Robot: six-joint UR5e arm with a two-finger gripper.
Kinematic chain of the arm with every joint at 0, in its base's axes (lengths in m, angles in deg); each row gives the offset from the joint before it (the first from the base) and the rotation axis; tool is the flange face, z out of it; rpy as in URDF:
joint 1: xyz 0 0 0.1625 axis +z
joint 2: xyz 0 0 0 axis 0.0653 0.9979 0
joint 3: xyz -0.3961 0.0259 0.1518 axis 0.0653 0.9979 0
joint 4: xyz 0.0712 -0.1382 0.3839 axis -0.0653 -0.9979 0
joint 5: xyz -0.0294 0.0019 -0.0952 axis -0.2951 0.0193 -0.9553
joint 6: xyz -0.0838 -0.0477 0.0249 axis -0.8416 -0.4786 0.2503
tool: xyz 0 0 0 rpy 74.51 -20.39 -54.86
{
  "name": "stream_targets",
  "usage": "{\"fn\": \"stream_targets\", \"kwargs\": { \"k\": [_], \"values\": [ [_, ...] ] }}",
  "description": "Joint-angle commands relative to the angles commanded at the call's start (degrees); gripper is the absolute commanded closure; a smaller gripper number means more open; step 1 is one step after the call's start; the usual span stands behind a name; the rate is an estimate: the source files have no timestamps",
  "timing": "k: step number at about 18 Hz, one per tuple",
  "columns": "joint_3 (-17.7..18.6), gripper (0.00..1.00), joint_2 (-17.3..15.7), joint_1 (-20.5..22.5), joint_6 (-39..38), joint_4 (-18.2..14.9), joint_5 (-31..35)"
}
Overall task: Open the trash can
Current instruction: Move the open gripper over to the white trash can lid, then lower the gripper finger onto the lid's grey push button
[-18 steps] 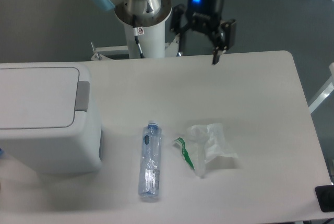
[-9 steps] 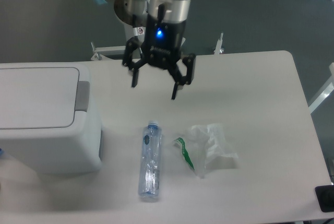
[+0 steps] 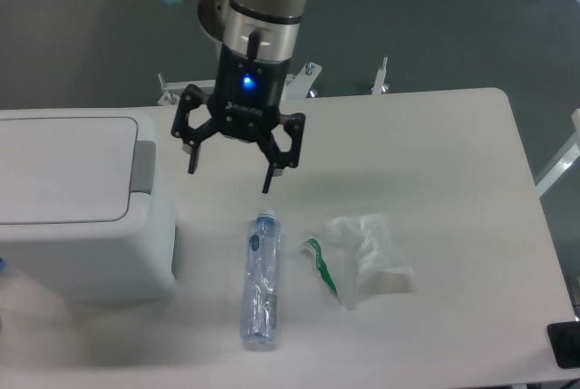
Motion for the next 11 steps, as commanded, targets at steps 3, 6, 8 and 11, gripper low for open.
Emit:
{"fn": "stream_targets", "kwargs": {
  "k": [3,6,8,11],
  "values": [
    [0.44,0.00,0.00,-0.71,-0.09,0.09,0.09],
    [0.53,0.00,0.00,-1.32,-0.18,0.09,0.09],
    [1.75,0.00,-0.26,-1.58,0.17,0.26,0.09],
    [2.11,0.00,-0.53,-1.67,-0.18,0.17,0.09]
  ]
}}
